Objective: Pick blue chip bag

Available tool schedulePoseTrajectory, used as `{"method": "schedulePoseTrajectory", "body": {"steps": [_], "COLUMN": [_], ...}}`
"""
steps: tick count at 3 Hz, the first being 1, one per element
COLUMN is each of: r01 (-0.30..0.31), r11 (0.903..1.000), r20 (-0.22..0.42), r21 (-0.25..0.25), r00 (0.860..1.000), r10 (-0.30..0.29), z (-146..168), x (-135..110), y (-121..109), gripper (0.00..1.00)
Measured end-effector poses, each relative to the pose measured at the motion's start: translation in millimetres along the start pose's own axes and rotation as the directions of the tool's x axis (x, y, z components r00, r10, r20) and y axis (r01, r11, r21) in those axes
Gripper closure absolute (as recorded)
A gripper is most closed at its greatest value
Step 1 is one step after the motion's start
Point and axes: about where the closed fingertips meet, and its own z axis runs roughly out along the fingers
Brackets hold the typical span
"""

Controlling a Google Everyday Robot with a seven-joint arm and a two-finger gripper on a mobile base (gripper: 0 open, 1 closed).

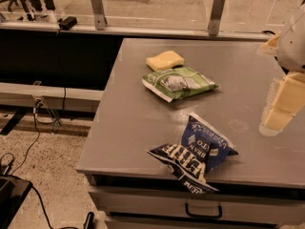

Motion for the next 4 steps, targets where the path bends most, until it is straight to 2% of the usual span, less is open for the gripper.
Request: {"method": "schedulePoseTrajectory", "body": {"steps": [1,2,3,4], "r01": [0.0,0.034,0.129,0.271], "r11": [1.0,0.9984,0.9866,0.9526], "r20": [0.0,0.021,0.065,0.149], "r21": [0.0,-0.045,-0.1,-0.139], "r00": [1.0,0.999,0.99,0.957], "r10": [0.0,-0.033,-0.123,-0.25], "z": [0.0,15.6,45.4,70.2], "x": [0.0,-3.8,-13.9,-24.2], "y": [0.0,1.7,17.0,42.0], "gripper": [0.0,0.0,0.0,0.0]}}
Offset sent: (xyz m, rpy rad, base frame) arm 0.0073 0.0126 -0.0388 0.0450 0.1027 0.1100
